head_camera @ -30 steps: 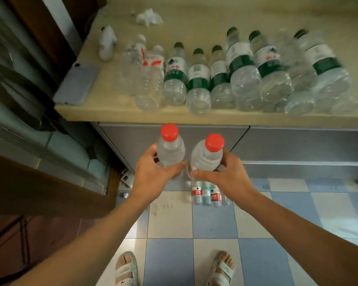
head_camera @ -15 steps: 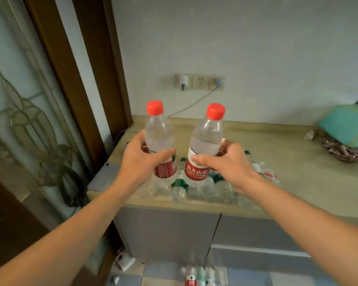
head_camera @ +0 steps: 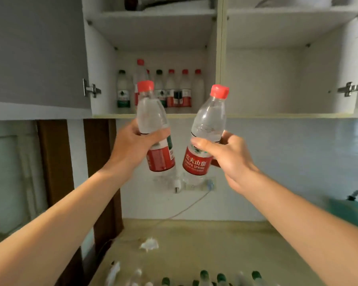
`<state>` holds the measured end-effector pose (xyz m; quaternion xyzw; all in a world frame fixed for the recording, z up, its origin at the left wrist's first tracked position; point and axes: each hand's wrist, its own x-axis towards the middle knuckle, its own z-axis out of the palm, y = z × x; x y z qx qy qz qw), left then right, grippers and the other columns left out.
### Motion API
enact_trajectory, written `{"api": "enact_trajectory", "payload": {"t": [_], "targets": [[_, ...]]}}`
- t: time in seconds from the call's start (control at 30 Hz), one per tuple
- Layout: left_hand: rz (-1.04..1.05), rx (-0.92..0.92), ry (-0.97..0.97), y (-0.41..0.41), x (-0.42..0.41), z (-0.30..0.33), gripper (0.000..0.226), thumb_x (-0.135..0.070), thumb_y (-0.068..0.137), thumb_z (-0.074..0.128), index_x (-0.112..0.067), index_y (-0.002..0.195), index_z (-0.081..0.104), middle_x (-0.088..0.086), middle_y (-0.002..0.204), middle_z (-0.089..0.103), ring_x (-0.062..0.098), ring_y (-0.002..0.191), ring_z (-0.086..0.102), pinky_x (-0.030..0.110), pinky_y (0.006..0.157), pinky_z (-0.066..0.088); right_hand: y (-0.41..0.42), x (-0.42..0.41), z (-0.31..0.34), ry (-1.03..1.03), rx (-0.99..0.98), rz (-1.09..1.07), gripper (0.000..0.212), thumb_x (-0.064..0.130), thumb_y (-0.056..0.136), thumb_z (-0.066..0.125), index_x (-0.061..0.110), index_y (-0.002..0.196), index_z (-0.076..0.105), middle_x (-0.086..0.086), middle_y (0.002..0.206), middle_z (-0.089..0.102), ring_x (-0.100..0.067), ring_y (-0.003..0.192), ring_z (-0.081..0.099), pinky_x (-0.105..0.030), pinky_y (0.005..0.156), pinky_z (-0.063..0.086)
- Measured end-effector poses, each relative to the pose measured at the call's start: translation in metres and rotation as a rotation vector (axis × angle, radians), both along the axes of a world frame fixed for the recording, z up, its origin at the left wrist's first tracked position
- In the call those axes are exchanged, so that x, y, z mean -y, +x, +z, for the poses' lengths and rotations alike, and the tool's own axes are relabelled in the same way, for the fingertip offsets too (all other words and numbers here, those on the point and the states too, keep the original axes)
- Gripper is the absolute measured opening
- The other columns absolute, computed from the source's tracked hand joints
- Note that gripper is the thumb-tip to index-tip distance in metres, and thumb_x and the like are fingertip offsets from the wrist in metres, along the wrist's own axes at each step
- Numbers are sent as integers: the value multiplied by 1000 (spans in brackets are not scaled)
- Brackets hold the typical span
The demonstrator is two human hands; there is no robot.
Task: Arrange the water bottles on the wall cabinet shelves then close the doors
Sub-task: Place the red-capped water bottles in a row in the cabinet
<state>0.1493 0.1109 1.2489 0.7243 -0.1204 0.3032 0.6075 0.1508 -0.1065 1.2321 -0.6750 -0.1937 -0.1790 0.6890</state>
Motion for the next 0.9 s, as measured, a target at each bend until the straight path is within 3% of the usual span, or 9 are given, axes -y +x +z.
{"api": "enact_trajectory", "payload": {"t": [0.1,0.23,0.4,0.47,0.6,0.7,0.77,0.83,0.9], "targets": [[-17,75,47,40,-15,51,33,-49,69,86,-45,96,68,-24,94,74,-1,85,71,29,75,55,31,-16,41,21,76,-25,37,31,68,91,24,100,74,7,93,79,-8,84,76,-28,71,57],[-1,143,73,95,-35,106,48,-52,68,86,-37,110,68,-14,106,73,9,96,70,36,83,56,76,-37,84,-19,154,-76,37,33,71,90,27,104,74,7,96,79,-10,87,76,-33,77,58],[4,170,51,163,-50,153,41,-49,67,88,-36,100,67,-14,98,73,7,88,70,29,72,55,133,-53,131,-11,191,-173,33,35,69,90,34,95,69,15,86,77,-3,76,74,-20,55,56],[26,186,90,189,-53,161,38,-48,69,87,-37,96,65,-15,97,71,8,90,69,30,74,55,155,-56,146,-13,204,-208,32,35,69,89,36,93,68,17,84,76,-2,74,74,-22,55,56],[91,174,151,229,-53,159,65,-49,72,86,-24,125,60,-4,117,69,19,106,67,42,92,55,198,-64,160,-27,207,-250,31,31,71,89,38,91,67,14,85,77,-9,76,76,-34,70,61],[108,172,158,251,-53,157,61,-50,76,82,-24,125,57,-3,111,69,18,97,68,40,87,57,225,-71,166,-43,187,-274,30,32,74,87,35,94,65,10,84,76,-10,74,76,-36,71,63],[113,163,199,262,-53,158,61,-52,79,79,-23,127,56,-2,109,68,14,89,66,34,76,56,240,-75,170,-58,154,-278,40,34,78,85,27,110,64,7,91,74,-11,73,76,-38,71,64],[126,168,226,272,-53,158,60,-54,81,76,-23,129,56,-6,103,64,5,79,60,24,61,45,253,-78,168,-66,146,-291,52,36,80,83,19,124,61,2,97,74,-14,77,77,-38,71,64],[121,186,222,281,-54,155,58,-54,82,75,-25,128,56,-11,95,61,0,75,57,21,57,40,264,-78,164,-92,167,-324,55,37,81,83,18,127,59,1,102,73,-15,81,76,-35,69,64]]}}
